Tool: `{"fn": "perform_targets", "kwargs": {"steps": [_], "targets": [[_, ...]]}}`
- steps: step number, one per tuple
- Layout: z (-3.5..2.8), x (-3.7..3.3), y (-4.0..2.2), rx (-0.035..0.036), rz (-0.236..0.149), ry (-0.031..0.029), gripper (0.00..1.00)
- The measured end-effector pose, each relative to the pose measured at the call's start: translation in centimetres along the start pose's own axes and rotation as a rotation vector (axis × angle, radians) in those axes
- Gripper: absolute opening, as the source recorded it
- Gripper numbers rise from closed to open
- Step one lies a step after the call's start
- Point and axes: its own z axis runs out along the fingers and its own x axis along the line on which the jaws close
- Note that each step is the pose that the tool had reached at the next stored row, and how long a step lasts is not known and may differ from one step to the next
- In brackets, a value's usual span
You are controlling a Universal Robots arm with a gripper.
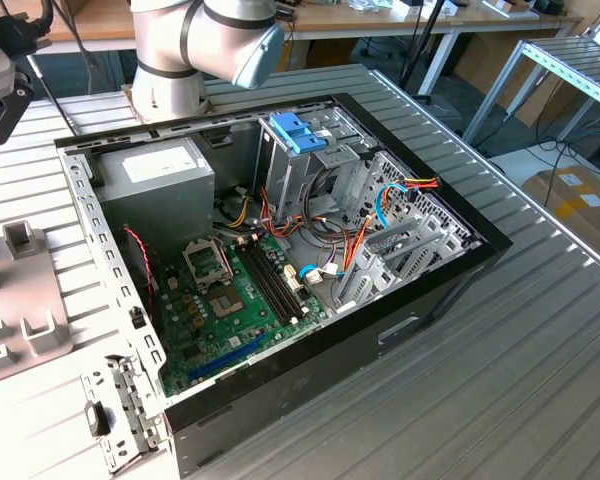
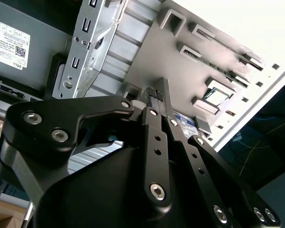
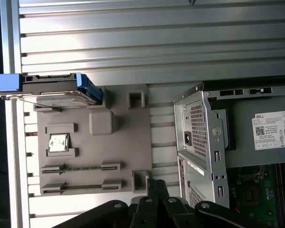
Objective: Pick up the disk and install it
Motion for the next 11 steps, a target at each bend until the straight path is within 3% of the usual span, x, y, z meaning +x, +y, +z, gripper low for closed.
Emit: {"fn": "perform_targets", "kwargs": {"steps": [11], "targets": [[-0.02, 0.85, -0.06, 0.0000, 0.000, 0.0000, 0.11]]}}
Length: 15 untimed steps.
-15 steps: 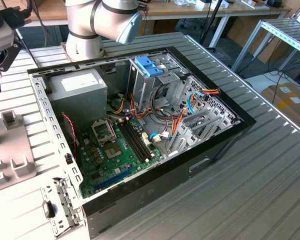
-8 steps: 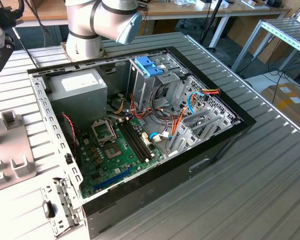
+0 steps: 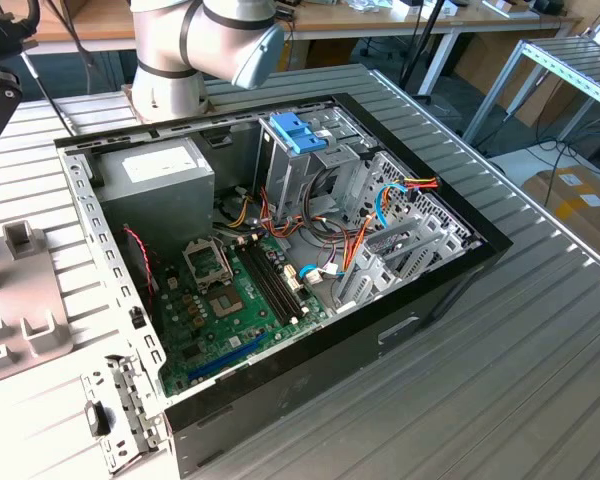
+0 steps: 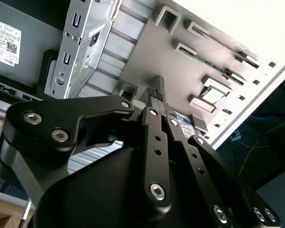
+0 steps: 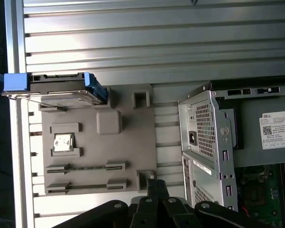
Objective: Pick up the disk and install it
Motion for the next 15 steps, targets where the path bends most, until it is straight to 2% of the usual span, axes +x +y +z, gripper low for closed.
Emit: {"fn": "perform_targets", "kwargs": {"steps": [15], "targets": [[-0.04, 1.30, -0.10, 0.0000, 0.000, 0.0000, 0.11]]}}
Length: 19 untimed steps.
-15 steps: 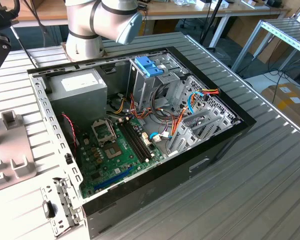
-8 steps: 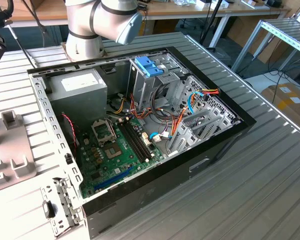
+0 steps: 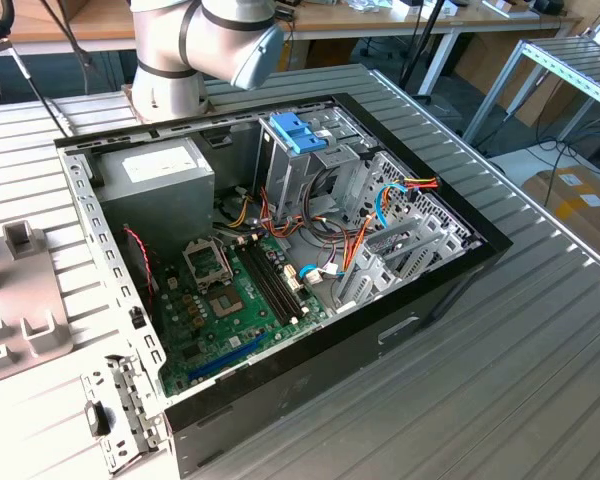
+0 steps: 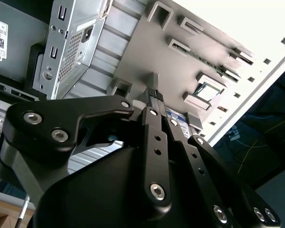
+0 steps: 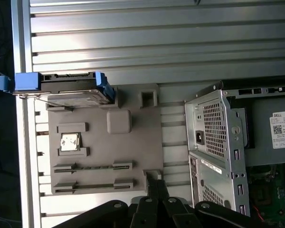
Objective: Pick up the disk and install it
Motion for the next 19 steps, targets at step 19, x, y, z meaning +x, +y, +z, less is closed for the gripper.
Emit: {"fn": "perform_targets", "kwargs": {"steps": [19], "targets": [[-0.05, 1.76, -0.13, 0.0000, 0.000, 0.0000, 0.11]]}}
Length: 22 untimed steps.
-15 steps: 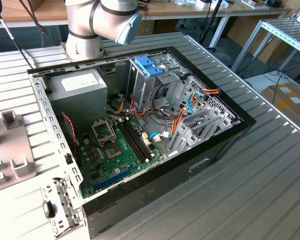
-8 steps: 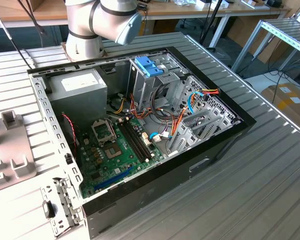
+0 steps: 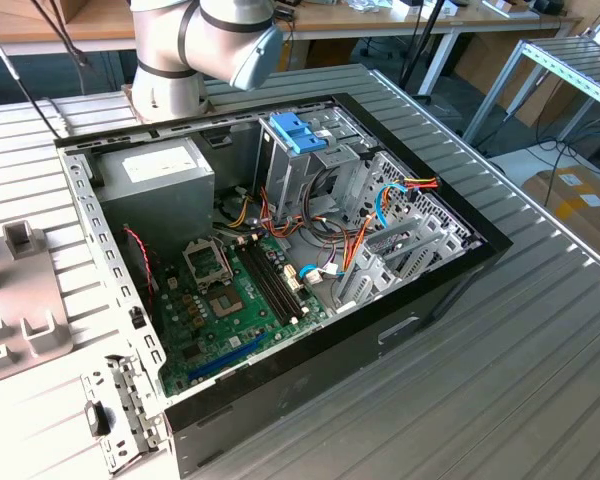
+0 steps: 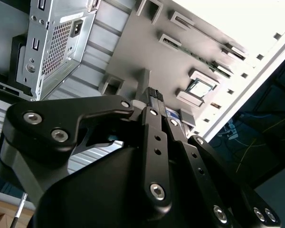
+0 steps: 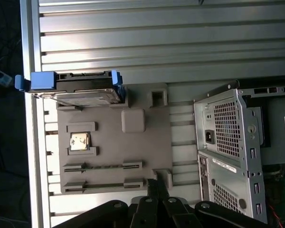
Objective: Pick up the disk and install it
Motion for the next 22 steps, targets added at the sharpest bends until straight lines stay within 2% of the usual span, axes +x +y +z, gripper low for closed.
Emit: {"fn": "perform_targets", "kwargs": {"steps": [22], "targets": [[-0.06, 2.11, -0.16, 0.0000, 0.000, 0.0000, 0.11]]}}
